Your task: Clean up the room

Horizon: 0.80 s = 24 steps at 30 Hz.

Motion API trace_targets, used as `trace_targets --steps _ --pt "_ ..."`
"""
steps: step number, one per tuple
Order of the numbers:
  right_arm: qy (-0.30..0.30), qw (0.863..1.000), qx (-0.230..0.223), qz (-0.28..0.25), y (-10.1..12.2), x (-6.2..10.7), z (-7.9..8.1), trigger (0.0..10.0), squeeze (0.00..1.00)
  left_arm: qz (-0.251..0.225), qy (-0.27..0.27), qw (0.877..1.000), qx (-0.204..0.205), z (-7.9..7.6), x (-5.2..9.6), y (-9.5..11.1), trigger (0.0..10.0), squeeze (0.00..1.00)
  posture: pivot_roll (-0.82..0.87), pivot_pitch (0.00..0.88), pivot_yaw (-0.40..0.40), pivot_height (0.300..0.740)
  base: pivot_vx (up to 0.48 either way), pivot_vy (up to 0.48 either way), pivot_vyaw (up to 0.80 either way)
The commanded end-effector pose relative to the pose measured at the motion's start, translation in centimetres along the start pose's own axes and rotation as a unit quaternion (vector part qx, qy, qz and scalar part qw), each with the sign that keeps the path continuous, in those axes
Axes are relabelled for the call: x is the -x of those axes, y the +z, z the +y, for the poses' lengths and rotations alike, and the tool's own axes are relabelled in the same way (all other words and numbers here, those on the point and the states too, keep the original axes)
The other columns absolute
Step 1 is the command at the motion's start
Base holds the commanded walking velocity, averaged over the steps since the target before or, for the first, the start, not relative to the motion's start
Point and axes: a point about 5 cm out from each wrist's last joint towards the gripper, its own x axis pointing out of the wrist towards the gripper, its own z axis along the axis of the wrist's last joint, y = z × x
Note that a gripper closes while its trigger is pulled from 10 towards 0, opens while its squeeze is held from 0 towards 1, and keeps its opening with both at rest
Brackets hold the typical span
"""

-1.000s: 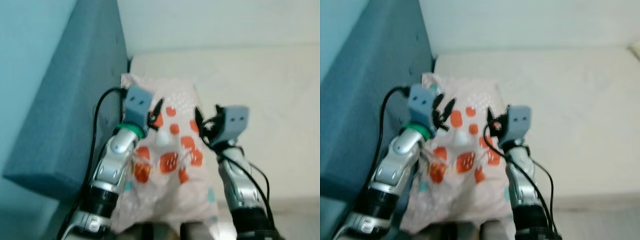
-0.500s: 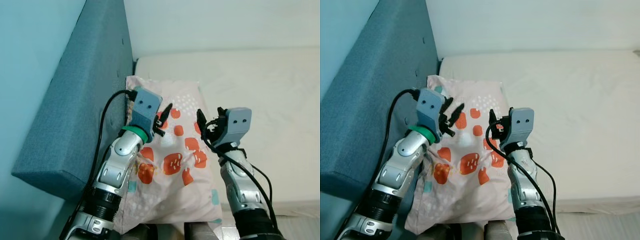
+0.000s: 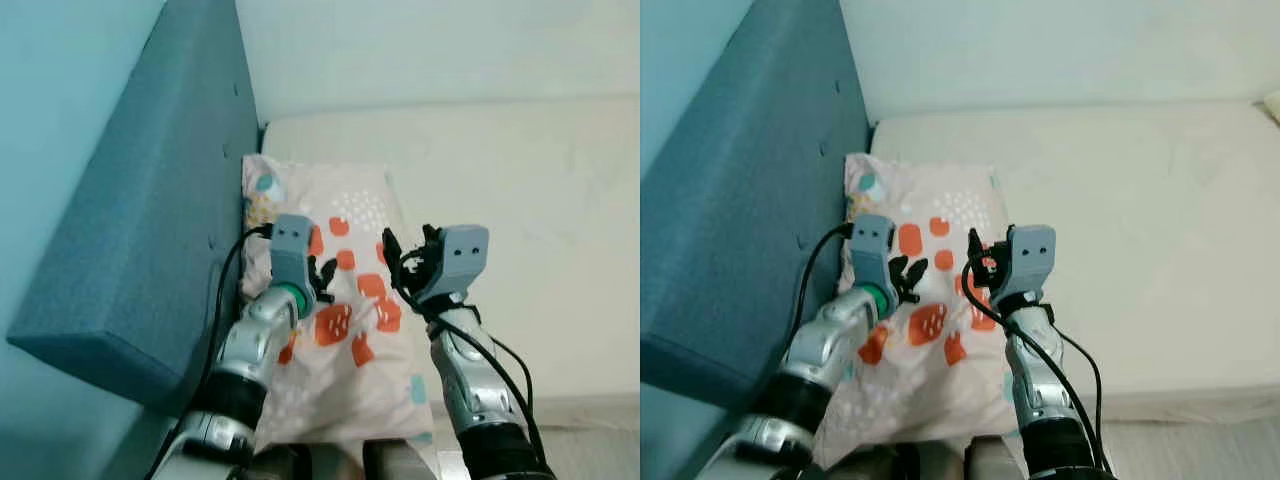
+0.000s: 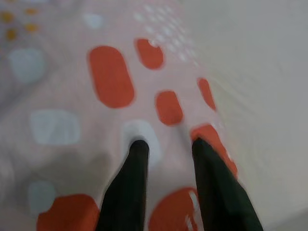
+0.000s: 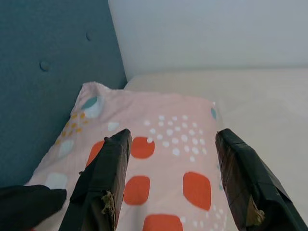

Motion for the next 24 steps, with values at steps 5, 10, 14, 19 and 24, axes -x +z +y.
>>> trace_targets --steps 5,10,14,19,24 --pt "-0.006 1.000 -0.003 0.018 -0.7 1.4 -0.3 10.0 0.00 0.069 -0.001 0.996 0.048 4.0 3.5 -1.4 10.0 0.00 -0.07 0.185 0.121 0.740 0.000 0.000 0.00" --pt "-0.010 0.999 -0.003 0.033 -1.5 2.2 -0.8 10.0 0.00 0.076 0.010 0.997 0.024 6.2 6.2 -3.2 10.0 0.00 -0.06 0.194 0.120 0.740 0.000 0.000 0.00" --pt "-0.005 0.999 -0.004 0.037 -1.7 2.3 -0.4 10.0 0.00 0.083 0.022 0.996 -0.015 7.0 5.9 -5.3 10.0 0.00 -0.06 0.202 0.108 0.740 0.000 0.000 0.00" --pt "0.003 0.999 -0.004 0.038 -1.5 2.3 -0.1 10.0 0.00 0.102 0.035 0.993 -0.055 7.2 4.9 -6.8 10.0 0.00 -0.07 0.207 0.096 0.740 0.000 0.000 0.00" --pt "0.007 0.999 -0.001 0.039 -1.4 2.3 -0.2 10.0 0.00 0.068 0.075 0.989 -0.110 7.2 3.6 -6.6 10.0 0.00 -0.09 0.209 0.090 0.740 0.000 0.000 0.00"
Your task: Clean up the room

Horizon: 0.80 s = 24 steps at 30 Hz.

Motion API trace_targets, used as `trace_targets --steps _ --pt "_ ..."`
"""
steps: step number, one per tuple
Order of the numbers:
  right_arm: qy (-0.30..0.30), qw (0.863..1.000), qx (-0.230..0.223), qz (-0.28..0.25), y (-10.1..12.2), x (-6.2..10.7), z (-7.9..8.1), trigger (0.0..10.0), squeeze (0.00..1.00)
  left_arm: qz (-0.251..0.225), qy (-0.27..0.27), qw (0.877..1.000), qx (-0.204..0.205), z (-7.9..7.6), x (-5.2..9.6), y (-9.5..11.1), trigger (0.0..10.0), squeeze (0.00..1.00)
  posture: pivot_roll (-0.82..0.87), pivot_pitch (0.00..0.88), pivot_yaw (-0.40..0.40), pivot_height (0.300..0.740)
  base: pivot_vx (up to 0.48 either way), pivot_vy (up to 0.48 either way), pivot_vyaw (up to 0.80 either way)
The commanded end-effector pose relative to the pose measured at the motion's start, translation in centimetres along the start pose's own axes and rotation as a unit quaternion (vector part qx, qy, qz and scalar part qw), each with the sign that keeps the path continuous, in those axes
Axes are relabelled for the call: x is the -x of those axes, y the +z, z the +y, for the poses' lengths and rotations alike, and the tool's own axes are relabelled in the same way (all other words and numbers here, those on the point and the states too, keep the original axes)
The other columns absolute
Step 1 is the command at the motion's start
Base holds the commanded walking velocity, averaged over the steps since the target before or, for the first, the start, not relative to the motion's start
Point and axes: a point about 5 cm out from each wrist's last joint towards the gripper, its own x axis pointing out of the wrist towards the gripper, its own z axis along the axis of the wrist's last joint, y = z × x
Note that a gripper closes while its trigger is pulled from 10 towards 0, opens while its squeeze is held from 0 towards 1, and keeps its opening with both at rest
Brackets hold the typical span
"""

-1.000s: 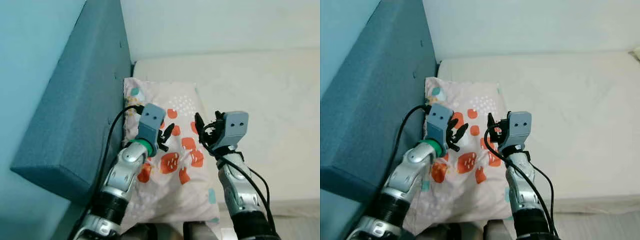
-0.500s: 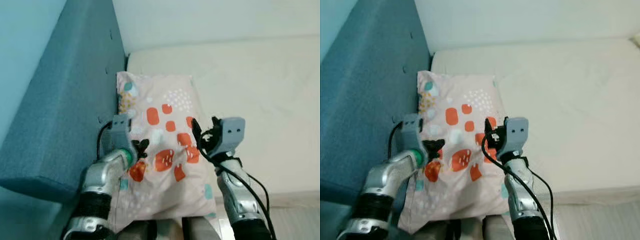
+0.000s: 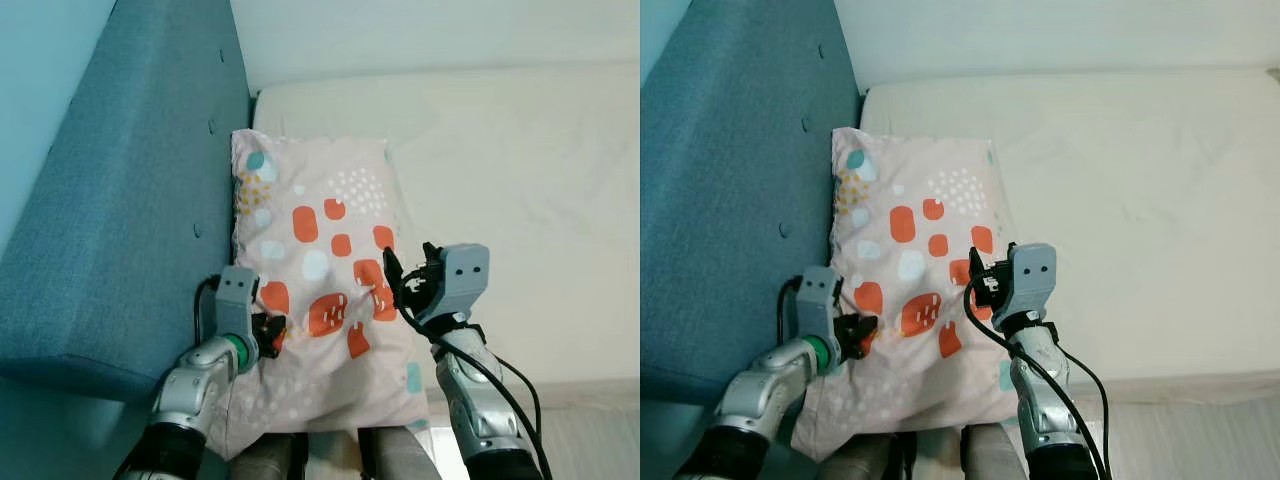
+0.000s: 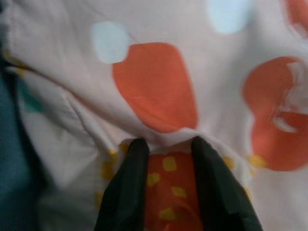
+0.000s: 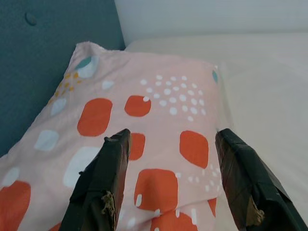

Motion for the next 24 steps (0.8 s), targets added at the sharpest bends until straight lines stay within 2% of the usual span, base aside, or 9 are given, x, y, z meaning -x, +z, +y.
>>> trace_targets --steps 1,5,7,9,11,21,22,23,24 --pt "0.000 1.000 -0.004 0.008 -0.2 0.4 -0.1 10.0 0.00 -0.007 0.041 0.998 -0.037 0.6 -0.3 -0.5 10.0 0.00 -0.09 0.211 0.090 0.740 0.000 0.000 0.00" --pt "-0.002 1.000 -0.003 0.006 0.0 0.5 -0.3 10.0 0.00 0.004 0.055 0.997 -0.046 0.7 -0.8 -0.5 10.0 0.00 -0.10 0.215 0.092 0.740 0.000 0.000 0.00" --pt "-0.006 1.000 -0.002 0.008 -0.1 0.8 -0.4 10.0 0.00 0.069 0.031 0.997 -0.003 0.1 -1.2 -2.1 10.0 0.00 -0.10 0.218 0.097 0.740 0.000 0.000 0.00" --pt "-0.007 1.000 -0.002 0.009 -0.2 0.9 -0.4 10.0 0.00 0.091 0.026 0.996 0.001 -0.1 -1.2 -2.6 10.0 0.00 -0.10 0.221 0.098 0.740 0.000 0.000 0.00" --pt "-0.008 1.000 -0.003 0.011 -0.3 1.0 -0.3 10.0 0.00 0.112 0.021 0.992 0.045 -0.7 -1.3 -3.3 10.0 0.00 -0.10 0.224 0.100 0.740 0.000 0.000 0.00" --pt "-0.007 1.000 -0.006 0.013 -0.3 1.1 -0.1 10.0 0.00 0.101 0.003 0.994 0.030 -2.8 -2.3 -3.1 10.0 0.00 -0.11 0.237 0.096 0.740 0.000 0.000 0.00" --pt "-0.007 1.000 -0.005 0.014 -0.2 1.2 -0.1 10.0 0.00 0.085 0.006 0.996 0.020 -3.0 -2.5 -2.5 10.0 0.36 -0.11 0.240 0.098 0.740 0.000 0.000 0.00" --pt "-0.007 1.000 -0.005 0.014 -0.2 1.2 -0.1 10.0 0.00 0.085 0.006 0.996 0.020 -3.0 -2.5 -2.5 10.0 0.36 -0.11 0.240 0.098 0.740 0.000 0.000 0.00" --pt "-0.008 1.000 -0.005 0.014 -0.2 1.2 -0.2 10.0 0.00 0.071 0.003 0.997 0.018 -3.1 -2.5 -1.9 10.0 1.00 -0.11 0.243 0.099 0.740 0.000 0.000 0.00"
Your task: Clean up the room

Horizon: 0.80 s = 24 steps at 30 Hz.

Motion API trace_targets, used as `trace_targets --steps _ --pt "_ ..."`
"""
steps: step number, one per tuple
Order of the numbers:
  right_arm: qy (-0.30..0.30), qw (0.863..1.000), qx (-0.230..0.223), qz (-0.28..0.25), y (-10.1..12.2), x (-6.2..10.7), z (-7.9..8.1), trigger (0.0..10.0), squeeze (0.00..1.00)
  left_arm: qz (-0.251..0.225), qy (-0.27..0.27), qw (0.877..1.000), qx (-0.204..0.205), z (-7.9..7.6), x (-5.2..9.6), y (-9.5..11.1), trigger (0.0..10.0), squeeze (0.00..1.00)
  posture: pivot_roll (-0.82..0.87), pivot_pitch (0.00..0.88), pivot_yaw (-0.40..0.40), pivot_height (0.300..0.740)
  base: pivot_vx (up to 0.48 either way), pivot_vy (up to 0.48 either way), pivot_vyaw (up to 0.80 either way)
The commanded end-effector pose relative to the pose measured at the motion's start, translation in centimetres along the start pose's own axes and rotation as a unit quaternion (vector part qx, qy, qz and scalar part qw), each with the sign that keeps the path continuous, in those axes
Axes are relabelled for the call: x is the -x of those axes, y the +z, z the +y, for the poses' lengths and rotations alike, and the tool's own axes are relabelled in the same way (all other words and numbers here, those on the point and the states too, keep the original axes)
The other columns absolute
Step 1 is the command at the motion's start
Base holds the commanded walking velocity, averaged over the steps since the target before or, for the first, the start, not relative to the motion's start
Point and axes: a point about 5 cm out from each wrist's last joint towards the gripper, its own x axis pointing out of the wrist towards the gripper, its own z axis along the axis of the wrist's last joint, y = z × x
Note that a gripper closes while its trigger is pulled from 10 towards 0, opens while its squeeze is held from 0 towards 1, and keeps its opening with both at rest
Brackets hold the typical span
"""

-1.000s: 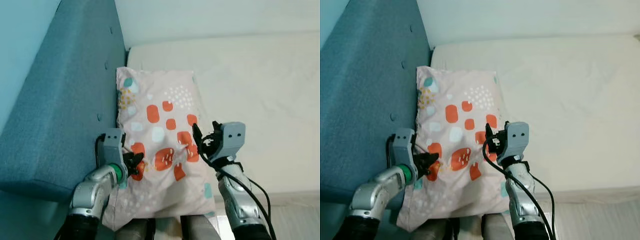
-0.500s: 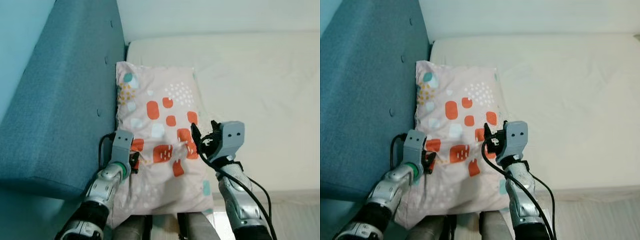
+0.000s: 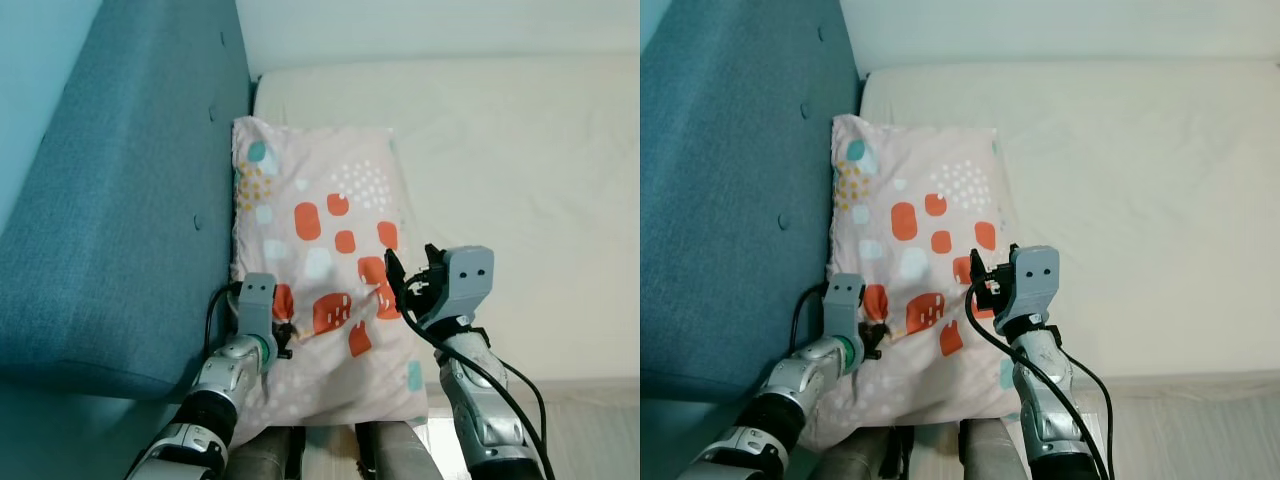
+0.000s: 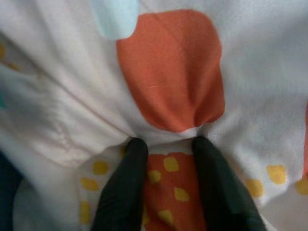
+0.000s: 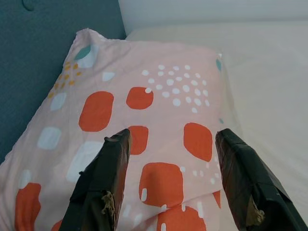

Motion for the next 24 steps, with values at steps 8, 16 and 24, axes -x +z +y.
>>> trace_targets --steps 8,16,24 --pt "-0.007 1.000 -0.010 0.019 -0.8 0.9 0.0 10.0 0.00 -0.082 0.006 0.995 -0.063 1.2 2.1 2.7 10.0 1.00 -0.11 0.245 0.101 0.740 0.000 0.000 0.00" --pt "-0.006 1.000 -0.015 0.024 -1.0 0.9 0.3 10.0 0.00 -0.074 0.027 0.990 -0.113 3.8 6.3 3.0 10.0 1.00 -0.07 0.254 0.113 0.740 0.000 0.000 0.00" --pt "-0.003 1.000 -0.016 0.024 -1.0 0.8 0.5 10.0 0.00 0.023 0.046 0.998 -0.033 4.3 4.4 -0.4 10.0 1.00 -0.07 0.254 0.109 0.740 0.000 0.000 0.00"
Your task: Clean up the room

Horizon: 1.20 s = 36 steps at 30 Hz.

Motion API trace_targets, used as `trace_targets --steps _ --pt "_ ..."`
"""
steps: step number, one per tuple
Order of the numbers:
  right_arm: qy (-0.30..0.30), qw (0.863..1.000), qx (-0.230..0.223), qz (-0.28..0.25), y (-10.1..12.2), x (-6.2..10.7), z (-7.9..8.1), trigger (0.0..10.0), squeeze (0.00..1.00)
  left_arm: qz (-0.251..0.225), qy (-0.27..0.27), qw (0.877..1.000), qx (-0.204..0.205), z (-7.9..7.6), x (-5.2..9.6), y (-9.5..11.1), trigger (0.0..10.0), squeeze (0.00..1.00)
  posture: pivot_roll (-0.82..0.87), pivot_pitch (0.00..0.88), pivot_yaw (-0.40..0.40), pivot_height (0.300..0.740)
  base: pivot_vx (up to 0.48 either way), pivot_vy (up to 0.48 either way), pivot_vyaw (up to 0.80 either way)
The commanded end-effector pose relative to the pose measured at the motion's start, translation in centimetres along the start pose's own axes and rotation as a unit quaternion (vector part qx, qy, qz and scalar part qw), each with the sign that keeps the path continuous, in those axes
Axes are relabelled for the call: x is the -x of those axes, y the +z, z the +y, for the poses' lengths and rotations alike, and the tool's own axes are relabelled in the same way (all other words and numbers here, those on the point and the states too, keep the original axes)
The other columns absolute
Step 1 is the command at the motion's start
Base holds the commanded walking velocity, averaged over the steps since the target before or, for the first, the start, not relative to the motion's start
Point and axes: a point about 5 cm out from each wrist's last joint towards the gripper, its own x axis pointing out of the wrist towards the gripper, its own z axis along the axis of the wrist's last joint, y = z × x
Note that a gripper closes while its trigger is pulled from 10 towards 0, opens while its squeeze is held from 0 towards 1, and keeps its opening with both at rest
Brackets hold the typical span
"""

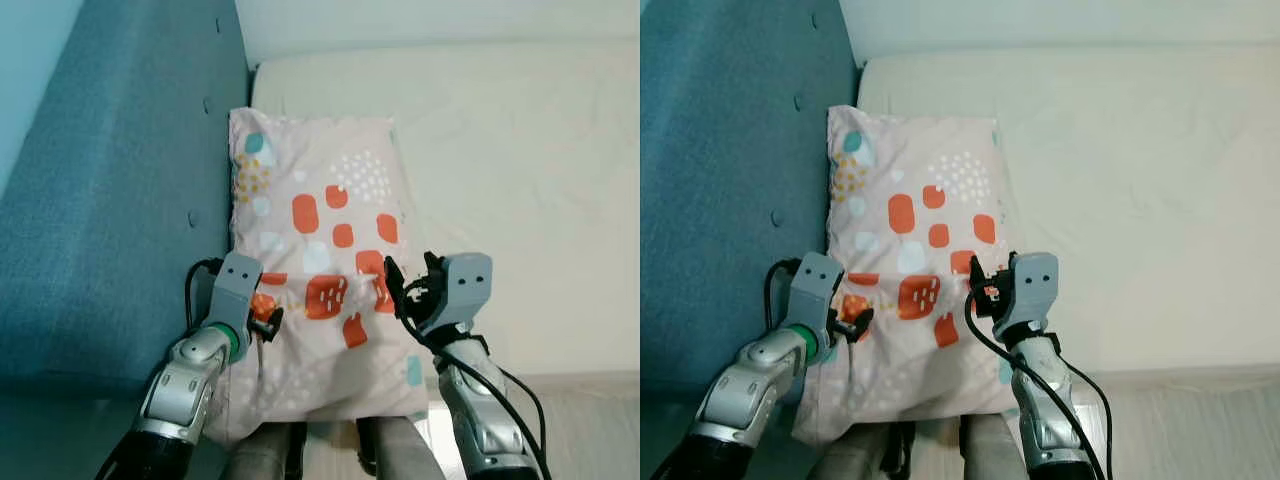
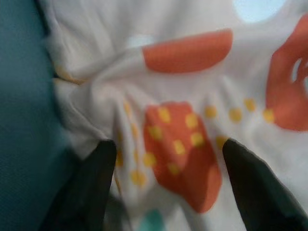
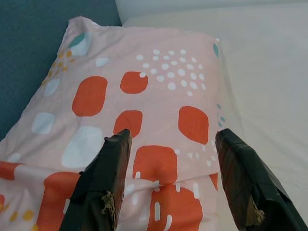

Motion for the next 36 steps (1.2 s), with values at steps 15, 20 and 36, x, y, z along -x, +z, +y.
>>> trace_targets --steps 15,20,36 --pt "-0.004 1.000 -0.006 0.015 -0.4 0.5 -0.1 10.0 0.00 0.069 0.003 0.987 0.146 -2.0 -3.6 -2.5 10.0 0.00 -0.11 0.257 0.096 0.740 0.000 0.000 0.00" --pt "-0.002 1.000 -0.006 0.015 -0.4 0.5 0.0 10.0 0.00 0.087 -0.028 0.980 0.175 -3.5 -4.0 -2.7 8.8 0.00 -0.12 0.258 0.096 0.740 0.000 0.000 0.00" --pt "-0.003 1.000 -0.004 0.012 -0.2 0.1 -0.3 10.0 0.00 0.068 -0.041 0.989 0.124 -3.7 -4.4 -2.6 0.0 0.00 -0.11 0.235 0.091 0.740 0.000 0.000 0.00"
